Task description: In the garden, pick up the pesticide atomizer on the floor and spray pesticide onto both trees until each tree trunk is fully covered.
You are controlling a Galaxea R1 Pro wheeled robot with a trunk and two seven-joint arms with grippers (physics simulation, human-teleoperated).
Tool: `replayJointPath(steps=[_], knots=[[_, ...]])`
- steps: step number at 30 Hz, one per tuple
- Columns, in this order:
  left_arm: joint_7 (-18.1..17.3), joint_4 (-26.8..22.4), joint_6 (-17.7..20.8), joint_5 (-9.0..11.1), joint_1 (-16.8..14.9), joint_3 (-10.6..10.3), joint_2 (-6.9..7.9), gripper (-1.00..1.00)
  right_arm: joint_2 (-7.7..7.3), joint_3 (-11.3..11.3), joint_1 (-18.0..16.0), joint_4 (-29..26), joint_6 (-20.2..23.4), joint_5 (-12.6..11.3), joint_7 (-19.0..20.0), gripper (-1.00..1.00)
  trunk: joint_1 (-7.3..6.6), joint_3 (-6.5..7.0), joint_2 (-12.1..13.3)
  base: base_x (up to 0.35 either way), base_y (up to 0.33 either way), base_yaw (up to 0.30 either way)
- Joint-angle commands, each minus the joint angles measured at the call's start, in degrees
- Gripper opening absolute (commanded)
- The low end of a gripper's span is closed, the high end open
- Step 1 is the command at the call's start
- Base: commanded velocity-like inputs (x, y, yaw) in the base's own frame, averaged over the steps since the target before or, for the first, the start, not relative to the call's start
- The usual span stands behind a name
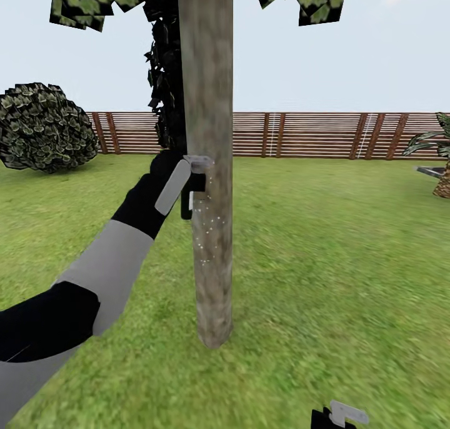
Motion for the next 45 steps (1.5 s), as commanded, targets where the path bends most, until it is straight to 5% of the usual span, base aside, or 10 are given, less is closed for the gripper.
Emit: replayJointPath(steps=[1,9,11,12,17,23,36,45], knots=[[0.65,0.3,0.1,0.71,-0.52,-0.1,0.0,-1.0,0.03,-0.03,-0.04,0.06,-0.29,-0.6,-0.01,-1.0,0.04,-0.14,-0.13,0.0,0.0,0.0],[0.82,-0.34,0.1,0.95,0.58,-0.22,0.33,-1.0,0.03,-0.05,-0.04,0.16,-0.3,-0.56,-0.01,-1.0,0.04,-0.14,-0.13,0.0,0.0,0.0],[0.79,-1.0,0.1,0.9,5.63,-0.39,0.55,-1.0,0.03,-0.05,-0.04,0.16,-0.29,-0.56,-0.01,-1.0,0.04,-0.14,-0.13,0.0,0.0,0.0],[0.76,-1.58,-1.36,0.83,10.32,-0.64,0.66,-1.0,0.02,-0.05,-0.04,0.16,-0.31,-0.56,-0.01,-1.0,0.04,-0.14,-0.13,0.0,0.0,0.0],[0.49,-3.63,-8.29,0.6,23.69,-1.07,0.85,-1.0,0.01,-0.06,-0.04,0.16,-0.3,-0.59,-0.01,-1.0,0.04,-0.14,-0.13,0.0,0.0,-0.015],[-1.26,-3.87,-15.0,0.18,34.66,-1.86,1.38,-1.0,0.0,-0.06,-0.04,0.16,-0.35,-0.59,-0.01,-1.0,0.04,-0.14,-0.13,0.0,0.0,-0.163],[-8.64,-2.75,-24.47,-0.17,42.82,-2.07,5.51,-1.0,-0.05,-0.06,-0.04,0.16,-0.38,-0.61,-0.01,-1.0,0.04,-0.14,-0.13,0.0,0.103,-0.186],[-9.19,-2.4,-26.29,-0.15,43.9,-2.07,5.81,-1.0,-0.06,-0.06,-0.04,0.16,-0.38,-0.68,-0.01,-1.0,0.04,-0.14,-0.13,0.0,0.327,-0.131]])
